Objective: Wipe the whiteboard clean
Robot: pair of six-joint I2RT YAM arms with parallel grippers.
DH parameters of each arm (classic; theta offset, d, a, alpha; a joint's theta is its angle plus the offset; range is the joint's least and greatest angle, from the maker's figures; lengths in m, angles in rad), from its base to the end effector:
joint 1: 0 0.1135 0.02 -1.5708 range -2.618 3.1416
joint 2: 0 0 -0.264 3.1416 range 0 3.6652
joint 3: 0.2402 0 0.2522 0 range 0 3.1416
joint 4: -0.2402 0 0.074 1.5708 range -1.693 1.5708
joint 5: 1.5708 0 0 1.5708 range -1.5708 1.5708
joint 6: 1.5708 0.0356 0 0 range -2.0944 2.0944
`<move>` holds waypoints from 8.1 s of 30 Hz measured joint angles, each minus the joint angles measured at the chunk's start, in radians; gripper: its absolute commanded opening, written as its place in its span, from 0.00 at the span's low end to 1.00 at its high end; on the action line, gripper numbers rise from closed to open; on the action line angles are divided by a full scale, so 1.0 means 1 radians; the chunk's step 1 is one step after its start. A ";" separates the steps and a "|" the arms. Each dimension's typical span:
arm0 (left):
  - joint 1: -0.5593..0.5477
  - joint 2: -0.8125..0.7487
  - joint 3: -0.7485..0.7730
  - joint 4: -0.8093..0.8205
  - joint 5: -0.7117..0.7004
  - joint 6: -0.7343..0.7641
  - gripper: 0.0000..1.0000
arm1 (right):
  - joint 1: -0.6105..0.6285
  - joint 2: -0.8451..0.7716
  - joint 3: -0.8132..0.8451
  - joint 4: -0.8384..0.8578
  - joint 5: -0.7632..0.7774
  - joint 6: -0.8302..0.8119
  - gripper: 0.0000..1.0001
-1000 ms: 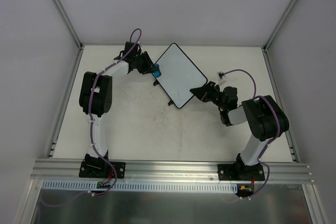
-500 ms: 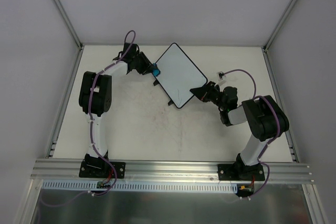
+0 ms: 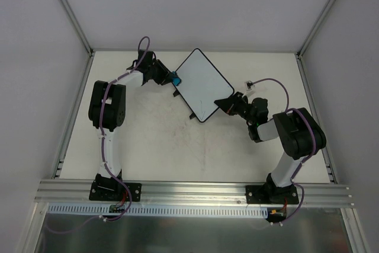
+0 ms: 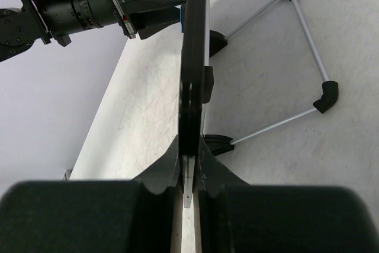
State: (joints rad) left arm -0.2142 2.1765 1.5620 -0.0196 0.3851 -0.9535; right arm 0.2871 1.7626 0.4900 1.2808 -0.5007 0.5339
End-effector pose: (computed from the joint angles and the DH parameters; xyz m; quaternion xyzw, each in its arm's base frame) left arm 0.4772 -0.1175 0.1749 -0.2359 0.8479 -0.3867 0.2755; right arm 0.2876 0.1027 0.1570 -0.0906 0.6987 0.4345 0.5611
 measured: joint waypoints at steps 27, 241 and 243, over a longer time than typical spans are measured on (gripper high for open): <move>-0.101 -0.092 -0.190 0.125 0.081 -0.114 0.00 | -0.007 -0.002 0.000 -0.008 0.007 -0.003 0.00; -0.631 -0.269 -0.051 -0.528 -0.749 0.438 0.00 | 0.011 -0.004 0.004 -0.011 -0.016 -0.014 0.00; -0.631 -0.258 -0.051 -0.524 -0.748 0.434 0.00 | 0.011 -0.004 0.004 -0.011 -0.016 -0.014 0.00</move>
State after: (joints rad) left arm -0.8452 1.9186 1.5108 -0.5438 -0.3630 -0.5198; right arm 0.2981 1.7584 0.4942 1.2697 -0.5171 0.5194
